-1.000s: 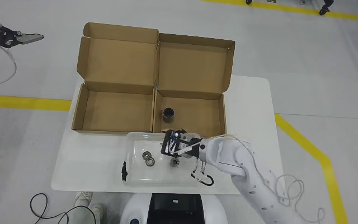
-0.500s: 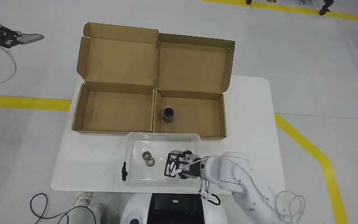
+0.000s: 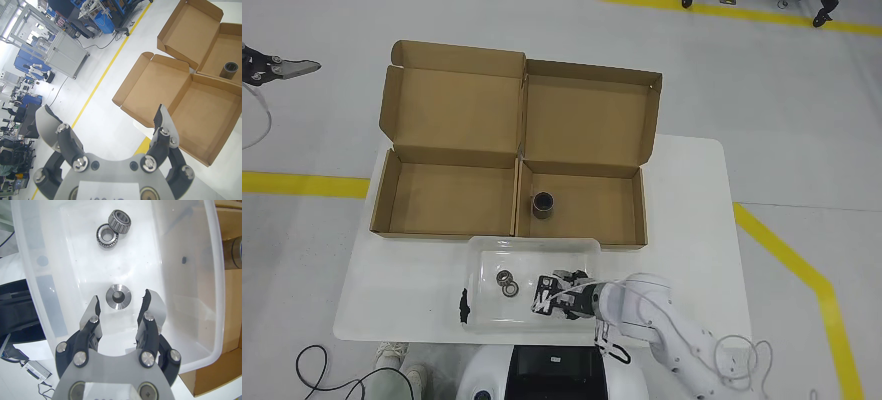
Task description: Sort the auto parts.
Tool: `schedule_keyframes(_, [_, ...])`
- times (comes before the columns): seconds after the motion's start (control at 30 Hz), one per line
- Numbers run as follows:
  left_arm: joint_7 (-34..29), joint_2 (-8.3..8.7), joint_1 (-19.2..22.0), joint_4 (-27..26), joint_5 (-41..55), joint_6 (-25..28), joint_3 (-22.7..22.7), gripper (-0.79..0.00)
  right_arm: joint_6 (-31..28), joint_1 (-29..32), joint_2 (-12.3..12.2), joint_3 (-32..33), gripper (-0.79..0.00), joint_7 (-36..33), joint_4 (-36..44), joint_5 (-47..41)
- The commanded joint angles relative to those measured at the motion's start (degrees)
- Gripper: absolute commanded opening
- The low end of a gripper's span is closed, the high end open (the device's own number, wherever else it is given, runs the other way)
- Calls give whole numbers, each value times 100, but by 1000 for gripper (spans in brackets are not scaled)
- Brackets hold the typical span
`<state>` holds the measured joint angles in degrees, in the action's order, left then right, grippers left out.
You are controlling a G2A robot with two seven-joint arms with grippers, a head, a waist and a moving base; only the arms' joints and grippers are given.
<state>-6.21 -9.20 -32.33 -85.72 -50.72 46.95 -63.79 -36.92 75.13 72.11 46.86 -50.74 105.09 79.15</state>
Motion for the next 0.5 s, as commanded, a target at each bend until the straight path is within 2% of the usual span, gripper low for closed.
schedule_keyframes(0.0, [0,0,0,0,0,0,0,0,28,-48,10,-56,-314,9,-56,2])
schedule_keyframes(0.13, [0,0,0,0,0,0,0,0,94,-133,27,-158,-274,7,-151,7])
schedule_keyframes(0.47, [0,0,0,0,0,0,0,0,275,-305,72,-379,-274,-105,-418,2])
